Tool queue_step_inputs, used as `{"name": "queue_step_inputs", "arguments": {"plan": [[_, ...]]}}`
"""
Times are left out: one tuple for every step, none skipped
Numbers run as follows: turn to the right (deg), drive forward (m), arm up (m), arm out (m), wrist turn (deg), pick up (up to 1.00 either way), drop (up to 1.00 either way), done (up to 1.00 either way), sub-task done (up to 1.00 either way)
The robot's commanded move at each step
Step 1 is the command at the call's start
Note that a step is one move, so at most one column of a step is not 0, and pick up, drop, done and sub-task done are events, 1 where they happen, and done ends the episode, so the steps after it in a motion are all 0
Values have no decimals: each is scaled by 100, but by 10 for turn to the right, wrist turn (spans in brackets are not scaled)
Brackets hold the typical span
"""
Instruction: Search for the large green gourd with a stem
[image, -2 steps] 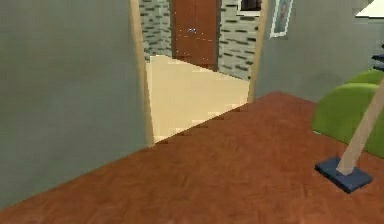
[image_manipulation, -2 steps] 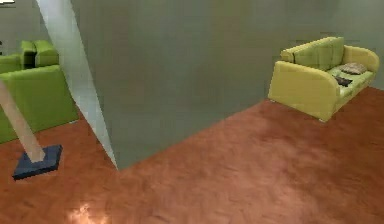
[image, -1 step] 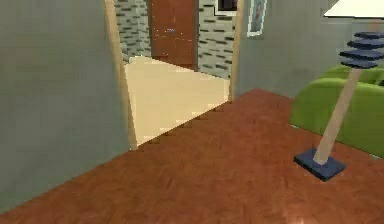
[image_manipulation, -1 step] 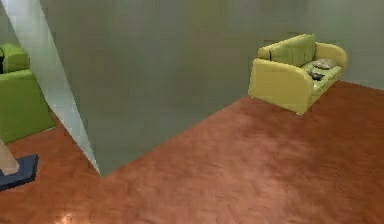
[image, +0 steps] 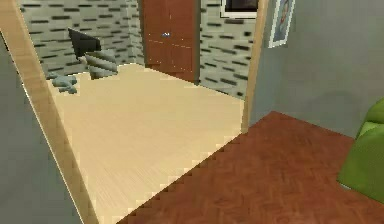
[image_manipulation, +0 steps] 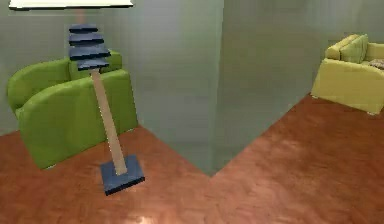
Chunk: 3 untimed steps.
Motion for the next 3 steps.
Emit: {"name": "queue_step_inputs", "arguments": {"plan": [[0,65,0,0,0,0,0,0,0],[0,40,0,0,0,0,0,0,0],[-390,0,0,0,0,0,0,0,0]]}}
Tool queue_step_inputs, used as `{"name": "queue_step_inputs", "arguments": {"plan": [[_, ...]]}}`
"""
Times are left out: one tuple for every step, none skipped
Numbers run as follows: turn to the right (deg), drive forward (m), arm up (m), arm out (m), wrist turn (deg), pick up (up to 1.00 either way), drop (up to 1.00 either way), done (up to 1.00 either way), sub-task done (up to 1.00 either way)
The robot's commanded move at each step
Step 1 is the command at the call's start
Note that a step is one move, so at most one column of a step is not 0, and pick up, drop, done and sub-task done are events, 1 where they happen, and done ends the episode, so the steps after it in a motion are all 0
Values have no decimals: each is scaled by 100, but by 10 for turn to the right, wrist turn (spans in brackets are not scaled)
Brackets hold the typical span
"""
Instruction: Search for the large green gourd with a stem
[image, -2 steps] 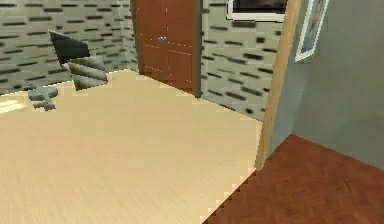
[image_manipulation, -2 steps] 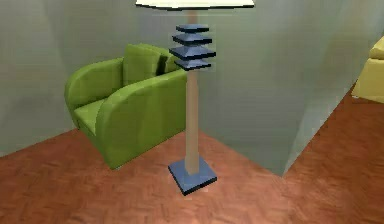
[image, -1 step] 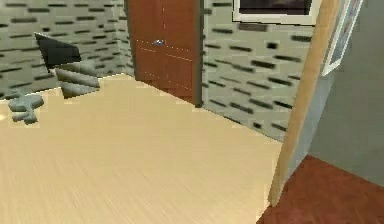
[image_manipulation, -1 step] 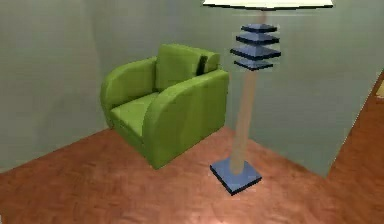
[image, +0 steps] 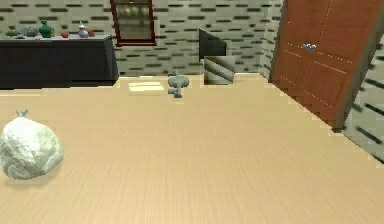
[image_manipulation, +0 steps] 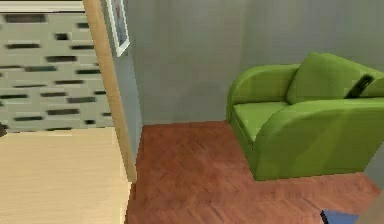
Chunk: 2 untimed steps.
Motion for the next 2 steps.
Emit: {"name": "queue_step_inputs", "arguments": {"plan": [[-30,0,0,0,0,0,0,0,0],[0,65,0,0,0,0,0,0,0]]}}
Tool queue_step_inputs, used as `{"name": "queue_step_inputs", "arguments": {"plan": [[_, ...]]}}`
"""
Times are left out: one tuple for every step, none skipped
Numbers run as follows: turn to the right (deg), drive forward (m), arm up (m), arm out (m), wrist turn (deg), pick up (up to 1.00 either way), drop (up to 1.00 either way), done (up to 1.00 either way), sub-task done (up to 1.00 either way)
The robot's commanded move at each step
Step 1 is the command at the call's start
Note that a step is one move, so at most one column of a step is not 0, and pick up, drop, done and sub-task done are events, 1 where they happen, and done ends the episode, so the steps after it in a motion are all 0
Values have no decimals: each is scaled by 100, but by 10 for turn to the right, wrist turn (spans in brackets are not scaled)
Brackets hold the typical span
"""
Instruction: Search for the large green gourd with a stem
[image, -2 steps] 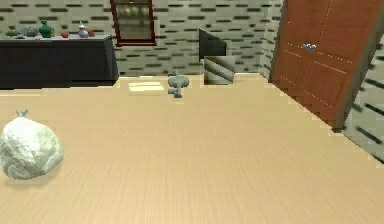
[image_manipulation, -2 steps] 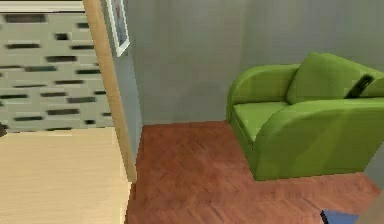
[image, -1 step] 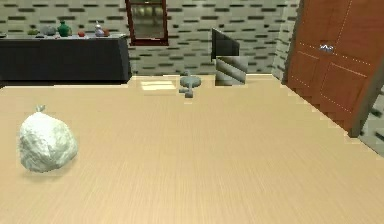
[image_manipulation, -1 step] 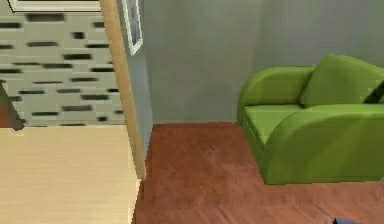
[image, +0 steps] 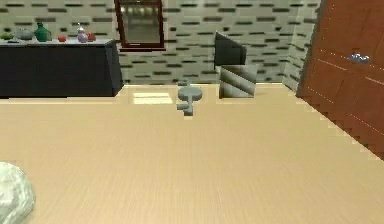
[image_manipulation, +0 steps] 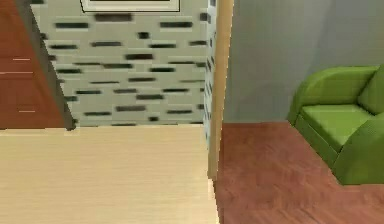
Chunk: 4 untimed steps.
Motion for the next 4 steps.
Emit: {"name": "queue_step_inputs", "arguments": {"plan": [[-240,0,0,0,0,0,0,0,0],[0,100,0,0,0,0,0,0,0],[-30,0,0,0,0,0,0,0,0],[0,65,0,0,0,0,0,0,0]]}}
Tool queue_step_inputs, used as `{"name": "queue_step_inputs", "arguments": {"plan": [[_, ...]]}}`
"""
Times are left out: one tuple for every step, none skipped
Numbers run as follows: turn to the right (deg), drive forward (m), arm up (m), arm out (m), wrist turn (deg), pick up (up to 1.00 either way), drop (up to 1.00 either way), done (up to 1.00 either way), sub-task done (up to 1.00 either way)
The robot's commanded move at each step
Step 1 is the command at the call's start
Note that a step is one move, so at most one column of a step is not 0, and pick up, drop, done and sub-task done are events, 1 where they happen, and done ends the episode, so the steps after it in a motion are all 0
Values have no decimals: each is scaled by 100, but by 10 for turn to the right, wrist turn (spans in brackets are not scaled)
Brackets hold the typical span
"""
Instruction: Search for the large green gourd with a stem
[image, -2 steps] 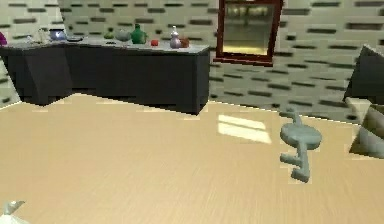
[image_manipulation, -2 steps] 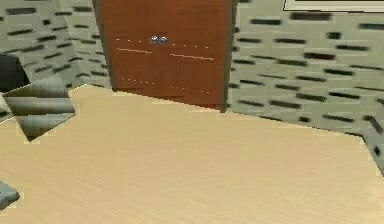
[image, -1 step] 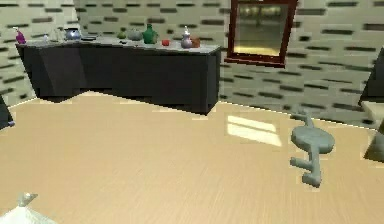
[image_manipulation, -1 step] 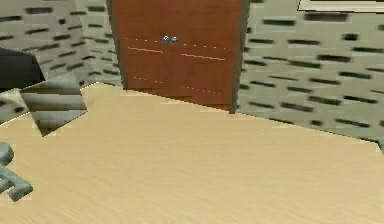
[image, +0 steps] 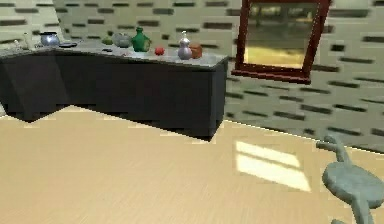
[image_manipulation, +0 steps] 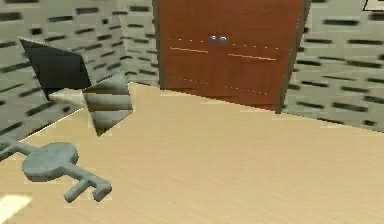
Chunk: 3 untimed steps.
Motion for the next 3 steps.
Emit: {"name": "queue_step_inputs", "arguments": {"plan": [[-210,0,0,0,0,0,0,0,0],[0,45,0,0,0,0,0,0,0],[-30,0,0,0,0,0,0,0,0]]}}
